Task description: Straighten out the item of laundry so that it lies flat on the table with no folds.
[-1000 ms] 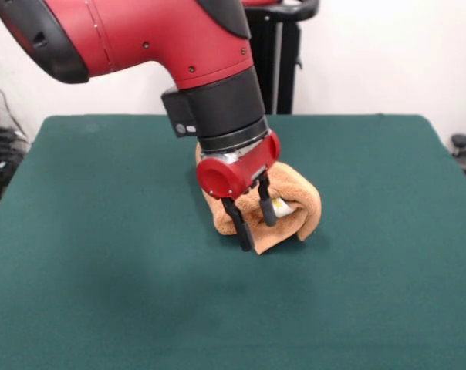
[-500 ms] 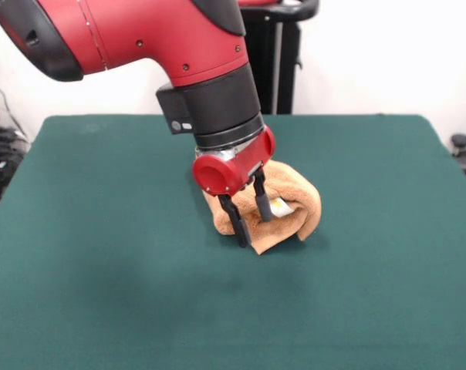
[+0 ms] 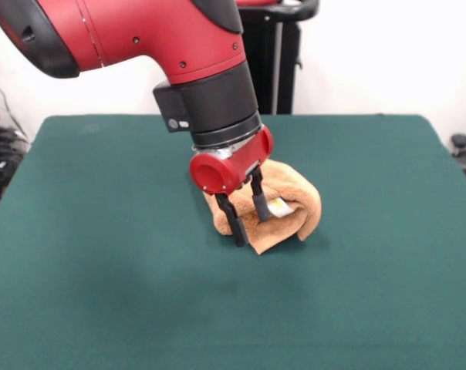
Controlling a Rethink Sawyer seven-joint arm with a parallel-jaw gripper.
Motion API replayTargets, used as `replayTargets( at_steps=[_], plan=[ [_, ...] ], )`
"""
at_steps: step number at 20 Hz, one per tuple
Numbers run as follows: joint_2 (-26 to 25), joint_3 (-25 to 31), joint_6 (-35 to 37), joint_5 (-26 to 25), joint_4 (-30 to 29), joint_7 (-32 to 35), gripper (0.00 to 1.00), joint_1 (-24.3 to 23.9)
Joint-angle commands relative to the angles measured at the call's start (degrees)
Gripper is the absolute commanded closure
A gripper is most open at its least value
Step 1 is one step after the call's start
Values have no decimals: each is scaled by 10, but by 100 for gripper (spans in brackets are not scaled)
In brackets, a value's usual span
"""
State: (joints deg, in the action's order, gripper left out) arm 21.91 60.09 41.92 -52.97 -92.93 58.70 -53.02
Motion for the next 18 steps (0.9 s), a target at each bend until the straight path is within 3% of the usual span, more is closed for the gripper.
replayTargets(
  at_steps=[1,8,18],
  plan=[
    [-14,-37,42,-5,-29,-147,0,15],
    [-31,-44,53,-3,-1,-154,0,22],
    [-31,-55,51,-13,-3,-146,0,24]
  ],
)
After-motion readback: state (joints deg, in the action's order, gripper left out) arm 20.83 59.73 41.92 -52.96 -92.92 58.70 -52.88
